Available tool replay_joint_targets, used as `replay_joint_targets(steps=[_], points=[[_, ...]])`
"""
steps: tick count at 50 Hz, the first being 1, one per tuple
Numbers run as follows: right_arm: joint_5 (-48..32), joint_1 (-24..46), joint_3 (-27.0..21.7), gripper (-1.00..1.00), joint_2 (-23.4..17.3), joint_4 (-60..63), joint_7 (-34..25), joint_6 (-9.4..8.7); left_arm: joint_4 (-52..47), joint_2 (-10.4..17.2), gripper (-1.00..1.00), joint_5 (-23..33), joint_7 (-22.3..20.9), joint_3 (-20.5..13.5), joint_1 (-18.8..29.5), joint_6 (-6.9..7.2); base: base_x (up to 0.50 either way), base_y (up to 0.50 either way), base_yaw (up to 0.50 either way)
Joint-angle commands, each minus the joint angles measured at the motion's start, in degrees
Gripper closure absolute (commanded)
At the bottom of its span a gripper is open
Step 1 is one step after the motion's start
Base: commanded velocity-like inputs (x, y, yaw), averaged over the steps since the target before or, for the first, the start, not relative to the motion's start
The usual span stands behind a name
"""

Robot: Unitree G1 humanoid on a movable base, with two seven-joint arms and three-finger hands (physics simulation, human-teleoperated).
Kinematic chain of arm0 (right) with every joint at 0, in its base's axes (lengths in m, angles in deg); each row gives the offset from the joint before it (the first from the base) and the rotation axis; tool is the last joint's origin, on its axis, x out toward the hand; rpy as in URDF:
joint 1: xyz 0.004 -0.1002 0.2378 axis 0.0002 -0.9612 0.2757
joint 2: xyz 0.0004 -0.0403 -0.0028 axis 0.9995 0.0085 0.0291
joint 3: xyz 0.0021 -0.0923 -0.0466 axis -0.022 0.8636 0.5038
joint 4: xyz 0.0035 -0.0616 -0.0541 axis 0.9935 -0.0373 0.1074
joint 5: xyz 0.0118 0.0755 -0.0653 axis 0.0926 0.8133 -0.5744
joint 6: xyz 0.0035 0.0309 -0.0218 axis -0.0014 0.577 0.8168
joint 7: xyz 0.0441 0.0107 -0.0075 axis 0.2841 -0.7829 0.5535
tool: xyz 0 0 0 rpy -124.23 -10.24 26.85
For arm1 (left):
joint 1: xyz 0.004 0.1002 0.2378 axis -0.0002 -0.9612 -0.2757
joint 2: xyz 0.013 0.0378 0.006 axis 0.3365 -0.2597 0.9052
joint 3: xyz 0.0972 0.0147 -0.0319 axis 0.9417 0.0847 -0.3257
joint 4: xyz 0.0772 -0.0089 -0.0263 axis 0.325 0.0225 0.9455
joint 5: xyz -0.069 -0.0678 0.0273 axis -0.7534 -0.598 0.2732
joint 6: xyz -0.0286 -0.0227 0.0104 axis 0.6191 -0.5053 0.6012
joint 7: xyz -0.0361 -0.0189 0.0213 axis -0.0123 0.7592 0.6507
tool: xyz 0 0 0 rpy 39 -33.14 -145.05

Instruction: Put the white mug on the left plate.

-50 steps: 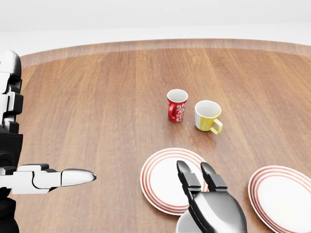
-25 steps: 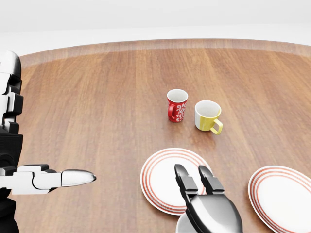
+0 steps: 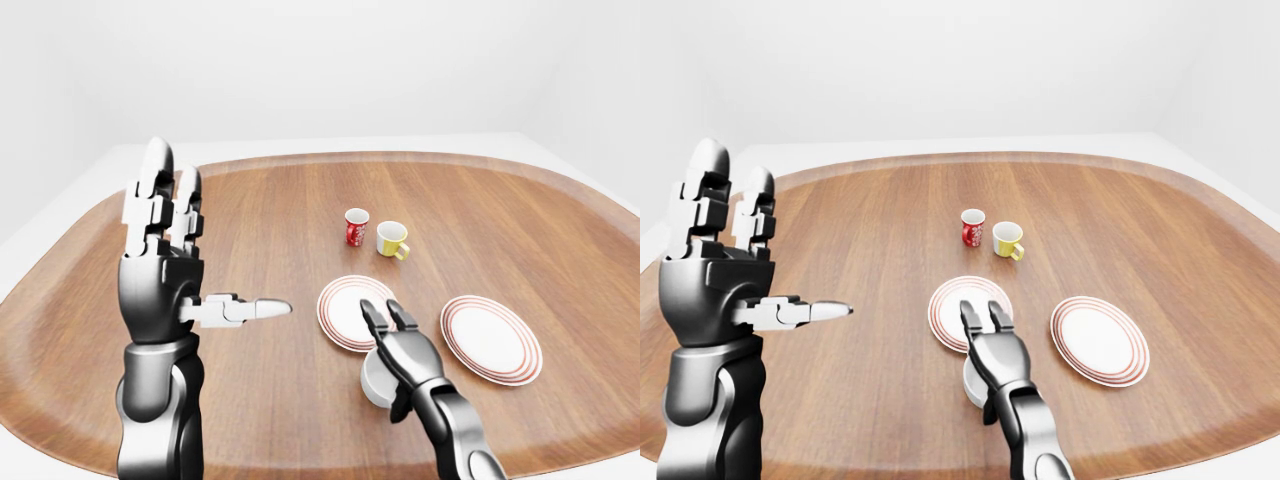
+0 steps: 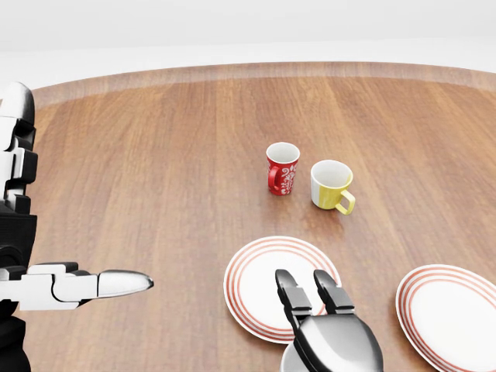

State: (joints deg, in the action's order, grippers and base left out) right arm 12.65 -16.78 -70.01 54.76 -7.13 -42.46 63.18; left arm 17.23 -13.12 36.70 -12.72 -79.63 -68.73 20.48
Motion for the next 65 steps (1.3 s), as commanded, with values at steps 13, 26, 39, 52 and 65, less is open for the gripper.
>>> replay_joint_targets(steps=[13,26,39,52,65], points=[[-0.88,1.63,-0.35,-1.0,0.4,-1.89,-1.24,0.0,0.13,0.04,-0.95,-0.03,0.06,0.03,0.16,0.0,0.0,0.0,0.0],[-1.21,2.38,0.36,-1.0,0.55,-5.31,0.16,0.0,0.25,0.18,-0.95,-0.22,0.12,-0.23,0.53,0.0,0.0,0.0,0.0],[-2.39,2.15,1.89,-1.0,0.43,-7.5,1.4,0.0,0.15,0.22,-0.95,-0.32,0.24,-0.28,0.64,0.0,0.0,0.0,0.0],[-2.06,2.86,1.22,-1.0,0.13,-13.26,4.3,0.0,0.25,0.29,-0.94,-0.38,0.28,-0.45,0.76,0.0,0.0,0.0,0.0],[-0.29,1.54,0.67,1.0,-0.61,-12.8,3.41,0.0,0.38,0.19,-0.94,-0.3,0.25,-0.32,0.52,0.0,0.0,0.0,0.0]])
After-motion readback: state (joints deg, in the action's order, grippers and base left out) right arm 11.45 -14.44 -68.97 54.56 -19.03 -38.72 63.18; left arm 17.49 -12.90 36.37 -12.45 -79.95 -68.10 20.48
